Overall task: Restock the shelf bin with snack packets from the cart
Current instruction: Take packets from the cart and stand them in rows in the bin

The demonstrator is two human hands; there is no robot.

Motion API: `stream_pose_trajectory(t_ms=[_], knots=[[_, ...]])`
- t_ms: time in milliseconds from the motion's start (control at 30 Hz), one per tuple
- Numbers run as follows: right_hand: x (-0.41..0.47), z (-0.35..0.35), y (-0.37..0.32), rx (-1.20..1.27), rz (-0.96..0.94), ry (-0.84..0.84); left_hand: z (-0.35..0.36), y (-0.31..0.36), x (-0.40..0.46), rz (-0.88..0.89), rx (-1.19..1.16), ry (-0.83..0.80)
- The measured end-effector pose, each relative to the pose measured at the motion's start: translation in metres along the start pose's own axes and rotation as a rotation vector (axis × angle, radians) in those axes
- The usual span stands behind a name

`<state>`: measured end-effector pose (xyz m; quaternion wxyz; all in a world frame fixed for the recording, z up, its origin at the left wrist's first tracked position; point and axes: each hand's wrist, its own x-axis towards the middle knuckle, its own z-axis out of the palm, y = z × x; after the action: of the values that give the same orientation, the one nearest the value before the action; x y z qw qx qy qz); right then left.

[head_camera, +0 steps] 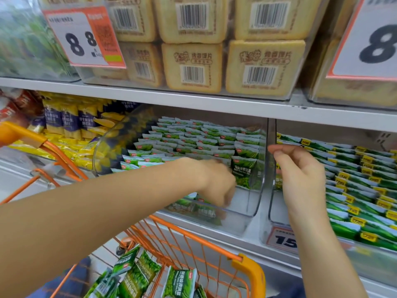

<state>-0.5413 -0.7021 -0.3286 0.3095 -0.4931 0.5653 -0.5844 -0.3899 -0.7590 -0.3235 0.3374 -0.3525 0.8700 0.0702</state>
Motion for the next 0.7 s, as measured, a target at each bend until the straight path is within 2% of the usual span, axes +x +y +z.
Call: stream_pose_trajectory(t_ms=[100,233,300,367,400,467,567,633,700], knots=[[-0.005,-0.002,-0.002,-0.029,-0.048,-0.022,0.012,-0.012,0.014,-0.007,-0.072,0.017],[-0.022,-0.004,0.001,-0.145,-0.215,-0.008,0.013,-0.013,0.014,-0.043,-0.007,0.05],[-0.033,-0.003,0.0,-0.251,-0.428,0.031,0.019,-0.01,-0.002,-0.018,-0.162,0.245],[-0.047,-0.001,-0.003,-0.28,-0.631,0.003,0.025,-0.006,-0.036,-0.015,-0.448,0.553],[-0.055,0.001,-0.005,-0.262,-0.684,-0.057,0.031,-0.005,-0.058,-0.039,-0.546,0.721],[-0.073,0.006,-0.011,-0.238,-0.721,-0.238,0.052,0.002,-0.103,-0.131,-0.627,0.958],[-0.099,0.021,-0.015,-0.409,-0.822,-0.54,0.103,0.018,-0.161,-0.231,-0.771,1.073],[-0.118,0.034,-0.016,-0.666,-0.952,-0.75,0.136,0.032,-0.188,-0.258,-0.831,0.963],[-0.138,0.053,-0.022,-0.962,-0.922,-1.046,0.166,0.043,-0.203,-0.288,-0.71,0.701]])
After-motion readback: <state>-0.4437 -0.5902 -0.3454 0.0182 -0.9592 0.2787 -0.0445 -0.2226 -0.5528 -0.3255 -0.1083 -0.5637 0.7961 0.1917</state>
